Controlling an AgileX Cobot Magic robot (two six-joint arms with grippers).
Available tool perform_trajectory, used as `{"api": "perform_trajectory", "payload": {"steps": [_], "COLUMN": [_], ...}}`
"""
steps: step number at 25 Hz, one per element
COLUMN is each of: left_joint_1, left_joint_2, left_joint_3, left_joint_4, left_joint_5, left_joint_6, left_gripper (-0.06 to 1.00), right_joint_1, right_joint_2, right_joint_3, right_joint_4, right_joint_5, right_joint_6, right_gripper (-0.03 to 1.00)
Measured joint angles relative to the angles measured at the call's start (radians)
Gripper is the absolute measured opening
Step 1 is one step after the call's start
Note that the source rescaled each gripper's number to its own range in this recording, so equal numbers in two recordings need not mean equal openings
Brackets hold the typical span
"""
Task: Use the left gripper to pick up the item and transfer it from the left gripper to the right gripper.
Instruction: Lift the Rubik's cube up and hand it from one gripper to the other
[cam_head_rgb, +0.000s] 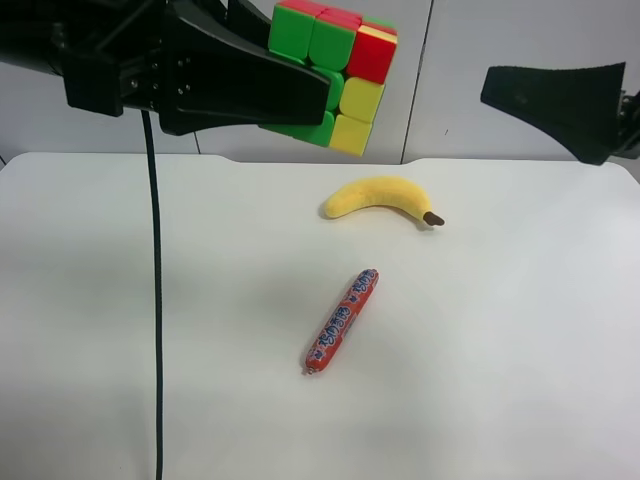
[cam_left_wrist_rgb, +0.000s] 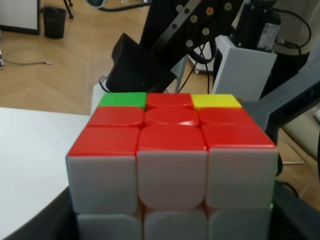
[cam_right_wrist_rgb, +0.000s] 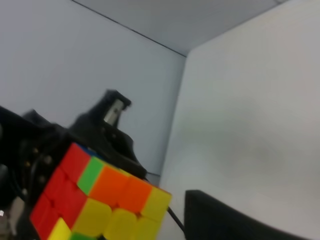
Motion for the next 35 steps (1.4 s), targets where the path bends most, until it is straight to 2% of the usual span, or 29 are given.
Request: {"api": "perform_trajectory", "payload": {"steps": [5, 13, 20, 29, 35], "left_joint_1": [0.000, 0.000, 0.000, 0.000, 0.001], "left_joint_2": [0.000, 0.000, 0.000, 0.000, 0.000], "left_joint_3": [0.000, 0.000, 0.000, 0.000, 0.000], "left_joint_4": [-0.018, -0.071, -0.079, -0.086, -0.087], "left_joint_5": [0.000, 0.000, 0.000, 0.000, 0.000], "left_joint_6": [0.005, 0.030, 0.039, 0.042, 0.042], "left_gripper": [0.00, 0.00, 0.00, 0.00, 0.00], "right_joint_1": [0.000, 0.000, 0.006, 0.166, 0.196], "right_joint_2": [0.060, 0.163, 0.232, 0.285, 0.285], "right_joint_3": [0.004, 0.017, 0.017, 0.017, 0.017], "right_joint_4": [0.047, 0.051, 0.053, 0.058, 0.065], "right_joint_5": [0.027, 0.058, 0.067, 0.072, 0.074], "right_joint_6": [-0.022, -0.039, -0.039, -0.039, -0.043], "right_gripper": [1.00, 1.00, 1.00, 1.00, 1.00]}}
